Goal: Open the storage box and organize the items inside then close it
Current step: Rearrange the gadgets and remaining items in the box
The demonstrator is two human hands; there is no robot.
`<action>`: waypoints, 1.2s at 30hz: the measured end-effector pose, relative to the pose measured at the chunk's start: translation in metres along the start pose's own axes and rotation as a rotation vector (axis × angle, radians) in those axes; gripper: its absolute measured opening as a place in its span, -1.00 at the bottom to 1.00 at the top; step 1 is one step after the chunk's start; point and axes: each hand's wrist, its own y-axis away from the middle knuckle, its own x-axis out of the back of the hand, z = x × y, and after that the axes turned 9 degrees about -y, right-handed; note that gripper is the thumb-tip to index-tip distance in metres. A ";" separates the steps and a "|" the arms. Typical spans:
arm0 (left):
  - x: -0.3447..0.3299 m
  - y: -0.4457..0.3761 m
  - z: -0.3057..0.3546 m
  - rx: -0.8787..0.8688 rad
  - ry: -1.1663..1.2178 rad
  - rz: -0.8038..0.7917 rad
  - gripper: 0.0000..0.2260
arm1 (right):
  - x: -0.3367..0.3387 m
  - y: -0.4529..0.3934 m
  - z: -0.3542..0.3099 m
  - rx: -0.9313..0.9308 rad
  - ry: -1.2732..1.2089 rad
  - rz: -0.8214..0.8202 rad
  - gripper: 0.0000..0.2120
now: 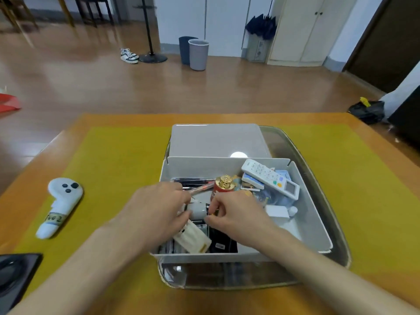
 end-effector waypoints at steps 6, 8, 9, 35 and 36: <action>0.004 -0.008 0.007 -0.024 -0.036 -0.026 -0.71 | 0.059 0.002 0.024 0.016 -0.091 0.279 -0.82; 0.006 -0.013 0.012 -0.024 -0.043 -0.014 -0.70 | 0.095 0.003 0.047 0.020 0.007 0.416 -0.84; 0.008 -0.014 0.013 -0.019 -0.048 -0.008 -0.70 | 0.105 0.000 0.055 0.015 0.069 0.397 -0.78; -0.004 -0.037 0.053 -0.019 0.132 0.067 -0.73 | 0.096 0.049 0.084 0.109 0.255 -0.333 -0.60; -0.004 -0.037 0.052 -0.017 0.135 0.062 -0.74 | 0.095 0.047 0.084 0.111 0.271 -0.344 -0.60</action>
